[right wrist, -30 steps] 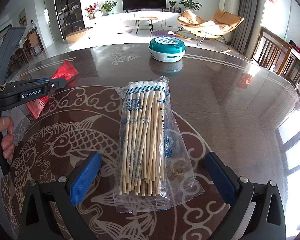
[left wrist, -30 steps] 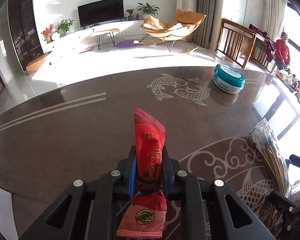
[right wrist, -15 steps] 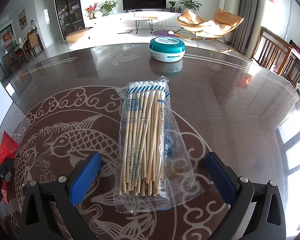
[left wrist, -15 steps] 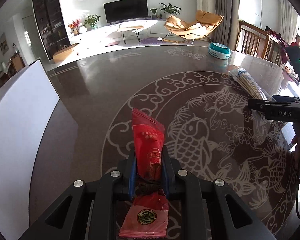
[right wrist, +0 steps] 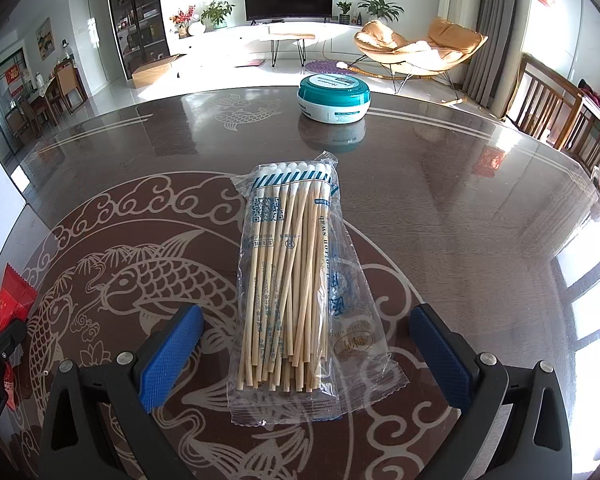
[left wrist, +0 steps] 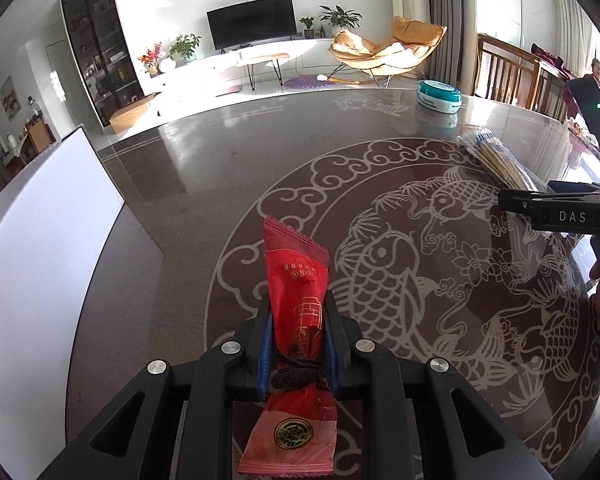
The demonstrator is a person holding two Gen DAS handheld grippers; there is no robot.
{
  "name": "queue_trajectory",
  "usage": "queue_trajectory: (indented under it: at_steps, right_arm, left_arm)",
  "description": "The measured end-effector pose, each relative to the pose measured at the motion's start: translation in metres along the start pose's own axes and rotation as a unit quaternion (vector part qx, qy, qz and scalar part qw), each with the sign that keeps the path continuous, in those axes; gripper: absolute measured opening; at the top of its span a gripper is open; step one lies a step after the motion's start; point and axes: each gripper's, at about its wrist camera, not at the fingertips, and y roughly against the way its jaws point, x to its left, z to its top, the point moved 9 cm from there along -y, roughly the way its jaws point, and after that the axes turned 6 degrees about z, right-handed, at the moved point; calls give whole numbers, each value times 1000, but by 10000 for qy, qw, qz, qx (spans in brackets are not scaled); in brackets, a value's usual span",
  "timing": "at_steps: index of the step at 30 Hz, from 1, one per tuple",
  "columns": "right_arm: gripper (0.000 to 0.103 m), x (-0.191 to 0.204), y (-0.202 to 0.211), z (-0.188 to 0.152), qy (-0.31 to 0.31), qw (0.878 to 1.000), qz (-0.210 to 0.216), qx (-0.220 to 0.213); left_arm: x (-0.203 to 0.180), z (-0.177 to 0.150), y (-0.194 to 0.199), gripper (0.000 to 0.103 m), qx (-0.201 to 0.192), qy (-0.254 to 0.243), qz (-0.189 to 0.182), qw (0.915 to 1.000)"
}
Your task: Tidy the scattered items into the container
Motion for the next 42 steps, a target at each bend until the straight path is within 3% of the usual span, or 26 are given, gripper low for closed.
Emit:
queue_trajectory:
  at_steps: [12,15,24,26,29,31,37,42]
  right_arm:
    - [103,-4,4,2,-233,9990,346,-152]
    - [103,3,-2,3,26,10000,45,-3]
    - [103,15,-27,34,324,9992,224,45]
    - [98,19,-25,33,386,9989,273,1]
    - [71,33,-18,31,647,9968,442,-121]
    - [46,44,-13,27,751,9956,525,-172]
    - [42,86,12,-16,1121,9903,804,-161]
    - [42,124,48,-74,1489,9827,1094,-124]
  left_arm:
    - [1,-1,-4,22,53,290,-352,9989]
    - [1,-1,-5,21,54,311,-376,9988]
    - [0,0,-6,22,52,296,-362,9989]
    - [0,0,-6,22,53,297,-364,9989]
    - [0,-1,-6,22,53,297,-365,9989]
    - [0,-1,-6,22,53,297,-366,9989]
    - [1,-3,-4,21,59,345,-411,9985]
    - [-4,-35,24,21,42,281,-496,9984]
